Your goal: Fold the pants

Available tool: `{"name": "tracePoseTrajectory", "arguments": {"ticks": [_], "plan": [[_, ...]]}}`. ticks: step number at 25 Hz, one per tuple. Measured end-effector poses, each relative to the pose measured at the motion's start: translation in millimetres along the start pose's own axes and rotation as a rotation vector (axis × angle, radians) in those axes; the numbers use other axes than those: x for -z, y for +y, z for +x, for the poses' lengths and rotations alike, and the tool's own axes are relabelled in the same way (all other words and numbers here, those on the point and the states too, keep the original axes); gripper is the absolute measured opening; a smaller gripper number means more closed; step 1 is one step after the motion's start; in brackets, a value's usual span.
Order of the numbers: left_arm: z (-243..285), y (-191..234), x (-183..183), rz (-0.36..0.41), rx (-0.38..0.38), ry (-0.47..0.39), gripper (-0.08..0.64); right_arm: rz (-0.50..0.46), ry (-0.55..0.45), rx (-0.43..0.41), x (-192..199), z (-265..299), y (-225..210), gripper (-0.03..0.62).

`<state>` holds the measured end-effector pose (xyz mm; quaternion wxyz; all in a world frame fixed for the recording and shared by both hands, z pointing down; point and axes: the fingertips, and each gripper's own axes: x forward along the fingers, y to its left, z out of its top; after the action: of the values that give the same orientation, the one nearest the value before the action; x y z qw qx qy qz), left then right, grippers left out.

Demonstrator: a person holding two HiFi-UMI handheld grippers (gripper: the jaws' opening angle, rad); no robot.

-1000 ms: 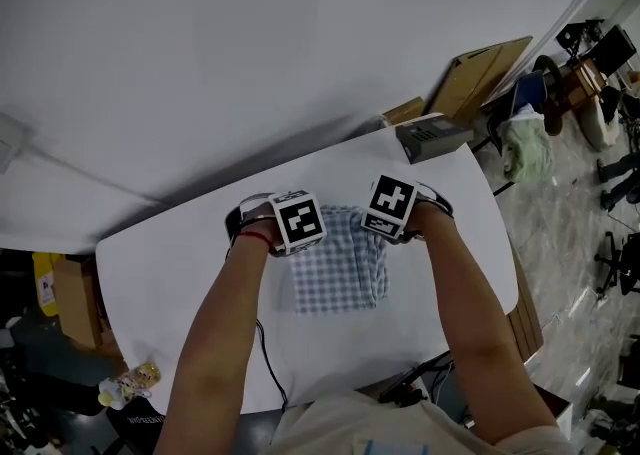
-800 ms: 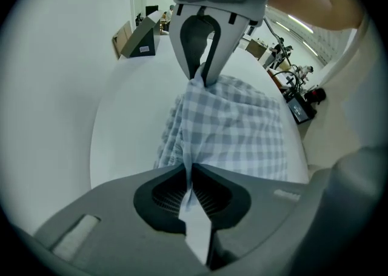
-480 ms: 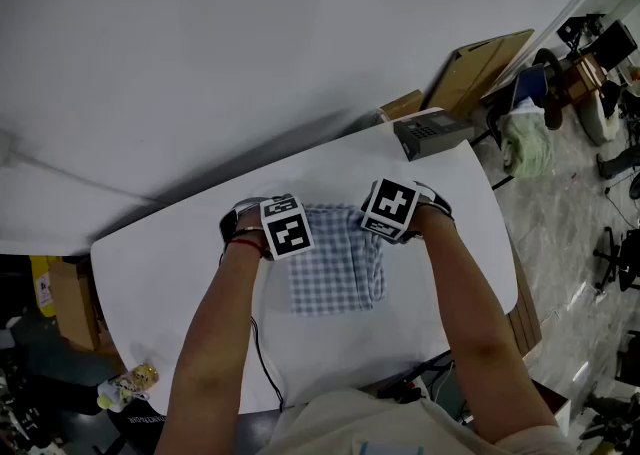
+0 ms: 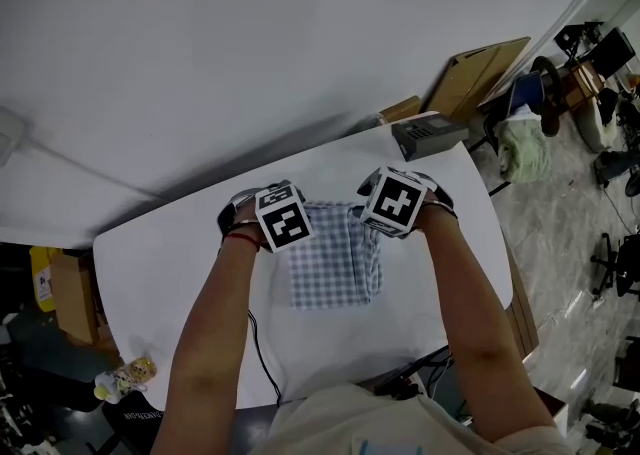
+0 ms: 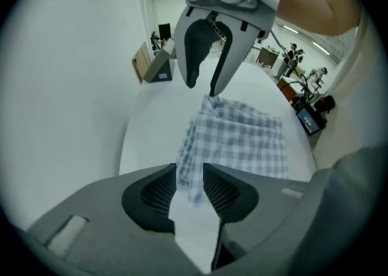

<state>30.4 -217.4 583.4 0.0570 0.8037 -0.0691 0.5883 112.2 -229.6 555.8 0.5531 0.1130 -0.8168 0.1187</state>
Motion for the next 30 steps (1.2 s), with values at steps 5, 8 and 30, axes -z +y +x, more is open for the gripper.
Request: {"name": "tracePoseTrajectory", "arguments": {"ticks": [5, 8, 30], "plan": [[-33.0, 4.7, -22.8, -0.072, -0.115, -0.168, 0.13, 0.051, -0.128, 0.069, -17.7, -25.0, 6.3, 0.147], [-42.8, -1.9, -27.4, -0.142, -0.14, -0.255, 0.122, 0.09, -0.195, 0.093, -23.3, -31.9, 17.8, 0.146], [-75.4, -61.5, -24.8, -0.487, -0.174, -0.565, 0.051, 0.353, -0.477, 0.148, -12.5, -48.9, 96.5, 0.101]]}}
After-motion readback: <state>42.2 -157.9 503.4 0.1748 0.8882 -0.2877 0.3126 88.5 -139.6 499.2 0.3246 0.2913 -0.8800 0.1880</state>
